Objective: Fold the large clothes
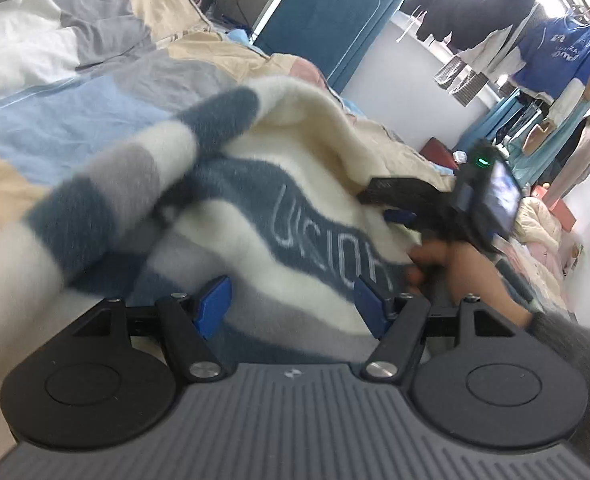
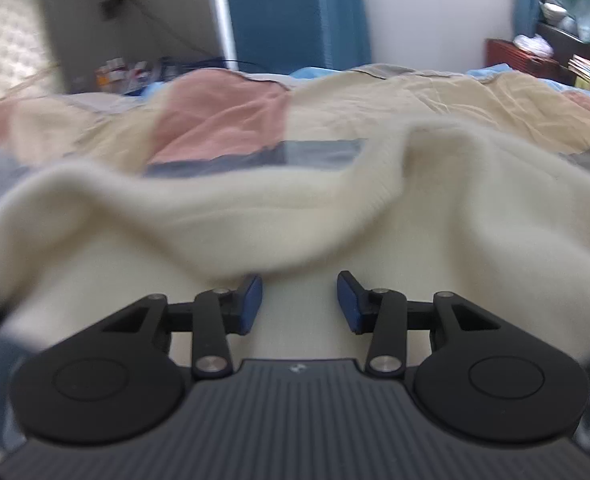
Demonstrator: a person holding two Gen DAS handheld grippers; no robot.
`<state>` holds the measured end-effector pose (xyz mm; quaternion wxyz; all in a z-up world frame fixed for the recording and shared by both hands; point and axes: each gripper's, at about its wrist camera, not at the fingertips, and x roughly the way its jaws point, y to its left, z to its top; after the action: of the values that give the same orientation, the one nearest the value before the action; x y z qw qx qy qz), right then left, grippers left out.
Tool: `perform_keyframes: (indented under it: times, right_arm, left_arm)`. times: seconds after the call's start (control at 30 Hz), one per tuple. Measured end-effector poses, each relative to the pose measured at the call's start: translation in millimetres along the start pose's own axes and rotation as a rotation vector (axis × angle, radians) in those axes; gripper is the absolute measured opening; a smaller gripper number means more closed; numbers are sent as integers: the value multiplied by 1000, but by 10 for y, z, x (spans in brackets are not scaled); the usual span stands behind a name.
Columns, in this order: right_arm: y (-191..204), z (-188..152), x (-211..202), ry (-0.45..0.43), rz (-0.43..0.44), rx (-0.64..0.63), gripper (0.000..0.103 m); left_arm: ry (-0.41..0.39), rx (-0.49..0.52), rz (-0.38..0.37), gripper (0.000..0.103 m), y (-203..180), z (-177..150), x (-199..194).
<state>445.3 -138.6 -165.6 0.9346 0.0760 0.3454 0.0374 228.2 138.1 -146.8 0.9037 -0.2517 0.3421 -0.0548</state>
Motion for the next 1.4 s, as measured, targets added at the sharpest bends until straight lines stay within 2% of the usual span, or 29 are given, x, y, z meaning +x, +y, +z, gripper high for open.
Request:
perform_keyframes:
  times: [0.13,0.2,0.33,0.53,0.77,1.0,1.1,1.2,1.3,1.4]
  right_arm:
    - [79,241,272,-105,-45,-6,45]
    - [63,354,398,-137,-45,2,44]
    - [-4,413,599,-126,-30,26,44]
    - [-49,363,422,-127,1,71,44]
    - [-328,121,-386,-94,28,148,44]
    - [-577,-160,-1410,-36,24,52,44]
    - [-667,-305,-1942,-50,48,20,45]
    - [-809,-453,-2418,-42,90,43,45]
    - [-868,-691,-2868,-99,120,28,46]
    - [-911,-888,-3180,-134,155,47,46]
  left_arm:
    - [-32,-33,-41,72,118,46,29]
    - [-24,-45,-54,72,148,72,49]
    - [-25,-55,-73,72,206,94,47]
    - [-24,-39,-53,72,179,63,-8]
    - [-49,-3,6,72,45,-55,-204]
    - [-28,94,51,72,-178,-345,-489]
    - [-32,116,84,72,-251,-436,-627]
    - [-70,139,113,72,-288,-446,-809]
    - [-133,169,172,72,-277,-373,-1028]
    - [-176,120,213,72,-190,-304,-1249]
